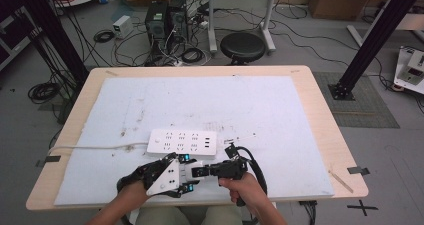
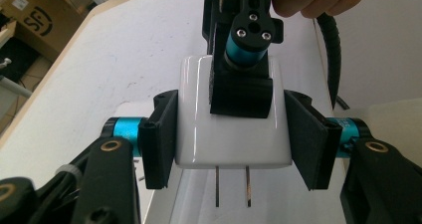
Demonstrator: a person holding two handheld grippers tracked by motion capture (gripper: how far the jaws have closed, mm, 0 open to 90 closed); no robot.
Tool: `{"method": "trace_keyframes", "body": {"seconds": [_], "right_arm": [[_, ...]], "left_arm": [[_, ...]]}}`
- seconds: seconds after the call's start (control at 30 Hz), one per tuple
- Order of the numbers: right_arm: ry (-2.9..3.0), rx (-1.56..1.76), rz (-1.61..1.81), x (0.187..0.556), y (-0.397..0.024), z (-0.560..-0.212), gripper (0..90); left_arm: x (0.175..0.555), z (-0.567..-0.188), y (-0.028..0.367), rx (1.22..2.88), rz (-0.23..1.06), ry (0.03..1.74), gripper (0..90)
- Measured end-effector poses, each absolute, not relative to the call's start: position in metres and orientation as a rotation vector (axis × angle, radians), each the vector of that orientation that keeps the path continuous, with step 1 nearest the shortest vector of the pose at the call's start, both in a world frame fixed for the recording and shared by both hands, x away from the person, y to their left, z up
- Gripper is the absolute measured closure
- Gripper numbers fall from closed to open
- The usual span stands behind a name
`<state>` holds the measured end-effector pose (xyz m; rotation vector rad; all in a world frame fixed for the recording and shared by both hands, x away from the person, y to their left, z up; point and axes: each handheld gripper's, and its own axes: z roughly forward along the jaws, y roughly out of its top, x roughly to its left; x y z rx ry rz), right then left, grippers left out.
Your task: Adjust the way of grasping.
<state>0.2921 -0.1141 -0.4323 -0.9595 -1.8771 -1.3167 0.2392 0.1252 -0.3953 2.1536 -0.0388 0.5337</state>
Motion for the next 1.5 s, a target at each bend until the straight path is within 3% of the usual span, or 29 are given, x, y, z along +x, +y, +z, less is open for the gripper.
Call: {"method": "trace_keyframes", "body": {"seconds": [0.1,0.17,0.33,0.5,0.83,1.17,1.5], "right_arm": [[-1.886,-0.957,-1.321,0.292,-0.115,-0.431,63.2],[-1.905,-0.962,-1.326,0.292,-0.117,-0.429,63.4],[-1.995,-1.005,-1.387,0.294,-0.131,-0.422,63.4],[-2.058,-1.040,-1.447,0.297,-0.145,-0.413,63.5],[-2.400,-1.143,-1.513,0.298,-0.175,-0.386,63.5],[-2.759,-1.148,-1.308,0.306,-0.198,-0.359,63.5],[-2.881,-1.167,-1.212,0.305,-0.213,-0.357,63.5]], "left_arm": [[0.241,-0.396,0.127,2.138,0.501,-0.004,40.1],[0.245,-0.396,0.130,2.134,0.471,0.049,30.8],[0.253,-0.400,0.149,2.092,0.395,0.197,25.2],[0.262,-0.402,0.170,1.949,0.334,0.366,24.9],[0.278,-0.401,0.210,1.773,0.388,0.601,24.0],[0.280,-0.398,0.232,1.732,0.428,0.681,24.0],[0.275,-0.395,0.245,1.716,0.457,0.717,24.1]]}}
